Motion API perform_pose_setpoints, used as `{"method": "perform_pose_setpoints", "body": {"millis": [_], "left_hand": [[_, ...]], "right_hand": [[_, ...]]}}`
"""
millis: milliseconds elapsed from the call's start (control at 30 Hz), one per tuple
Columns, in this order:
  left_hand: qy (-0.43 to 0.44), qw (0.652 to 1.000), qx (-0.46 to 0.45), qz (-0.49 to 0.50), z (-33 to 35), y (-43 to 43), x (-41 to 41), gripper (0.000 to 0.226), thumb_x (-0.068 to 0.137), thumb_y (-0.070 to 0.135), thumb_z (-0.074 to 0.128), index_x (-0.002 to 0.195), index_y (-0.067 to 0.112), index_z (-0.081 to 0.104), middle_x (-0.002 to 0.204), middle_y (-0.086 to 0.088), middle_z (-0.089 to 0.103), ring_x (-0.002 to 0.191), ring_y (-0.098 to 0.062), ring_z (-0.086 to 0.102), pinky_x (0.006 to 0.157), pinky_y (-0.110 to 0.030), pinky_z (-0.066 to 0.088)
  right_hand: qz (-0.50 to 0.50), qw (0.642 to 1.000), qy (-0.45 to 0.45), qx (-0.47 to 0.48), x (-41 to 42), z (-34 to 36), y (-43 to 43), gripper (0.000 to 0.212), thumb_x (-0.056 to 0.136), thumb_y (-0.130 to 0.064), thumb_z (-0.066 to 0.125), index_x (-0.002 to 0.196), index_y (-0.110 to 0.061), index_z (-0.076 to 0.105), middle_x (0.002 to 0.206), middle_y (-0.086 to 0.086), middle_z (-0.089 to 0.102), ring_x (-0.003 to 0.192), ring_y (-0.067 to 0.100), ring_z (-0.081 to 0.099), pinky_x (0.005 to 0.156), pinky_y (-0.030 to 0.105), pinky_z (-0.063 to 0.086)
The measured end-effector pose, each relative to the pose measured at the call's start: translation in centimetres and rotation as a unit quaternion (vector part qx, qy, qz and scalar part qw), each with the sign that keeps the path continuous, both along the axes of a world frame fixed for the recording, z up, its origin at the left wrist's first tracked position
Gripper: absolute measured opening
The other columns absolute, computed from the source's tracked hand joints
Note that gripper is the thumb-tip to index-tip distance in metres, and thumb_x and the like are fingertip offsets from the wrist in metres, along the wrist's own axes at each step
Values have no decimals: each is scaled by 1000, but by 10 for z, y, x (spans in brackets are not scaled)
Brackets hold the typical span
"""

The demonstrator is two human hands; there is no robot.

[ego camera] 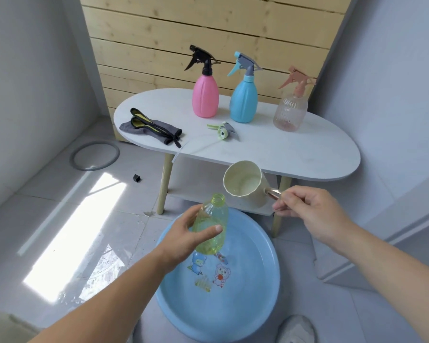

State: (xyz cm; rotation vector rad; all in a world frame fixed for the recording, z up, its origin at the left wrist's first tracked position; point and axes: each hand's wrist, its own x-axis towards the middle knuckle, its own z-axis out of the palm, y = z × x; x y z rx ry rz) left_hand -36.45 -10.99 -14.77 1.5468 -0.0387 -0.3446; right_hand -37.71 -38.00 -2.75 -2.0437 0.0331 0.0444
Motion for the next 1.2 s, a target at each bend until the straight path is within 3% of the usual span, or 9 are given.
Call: {"method": "perform_pose_setpoints", "body": {"millis": [133,300,433,667,833,967,1200], "left_hand": [[-6,1000,12,-2,0,-3,1,69,63,56,90,127,42,67,125,10,73,123,-11,66,110,-44,53],[-5,1000,12,-13,-2,-7,1,67,65,52,90,127,41,67,122,10,73,120,-10,67,108,-42,55],[-7,1000,8,-17,-1,-9,0,63,67,49,89,125,41,68,121,13,74,119,-8,67,105,-36,55],[-8,1000,8,-15,-2,-8,1,66,67,49,89,129,37,67,123,9,74,119,-9,68,106,-38,55],[-4,1000,12,-15,-3,-8,2,67,66,52,89,129,39,67,124,9,74,120,-11,68,109,-43,53],[-2,1000,14,-14,-4,-7,2,67,67,53,89,129,40,67,125,10,73,121,-12,67,110,-44,53],[0,1000,7,-18,-4,-8,1,63,68,49,89,127,41,68,125,10,73,121,-9,67,109,-40,54]], "right_hand": [[0,1000,-13,-23,-4,5,2,28,99,-18,55,78,-15,74,85,-1,77,85,16,74,97,44,54],[11,998,-33,-53,-7,11,3,27,98,-19,56,77,-21,73,83,-7,76,84,10,73,84,25,52],[16,997,-40,-59,-7,12,2,27,98,-18,57,76,-24,72,84,-9,76,87,5,72,83,22,51],[25,993,-71,-90,-6,14,1,23,95,-25,60,77,-29,73,85,-4,75,91,18,71,92,45,53],[33,991,-87,-100,-5,12,-1,20,95,-26,61,78,-29,72,84,4,73,90,31,68,88,48,50],[39,989,-92,-105,-3,11,-2,19,95,-26,61,80,-29,72,83,1,72,89,29,66,84,38,48],[35,987,-109,-115,-5,14,1,19,95,-23,62,81,-27,72,75,-3,66,72,21,54,61,16,36]]}}
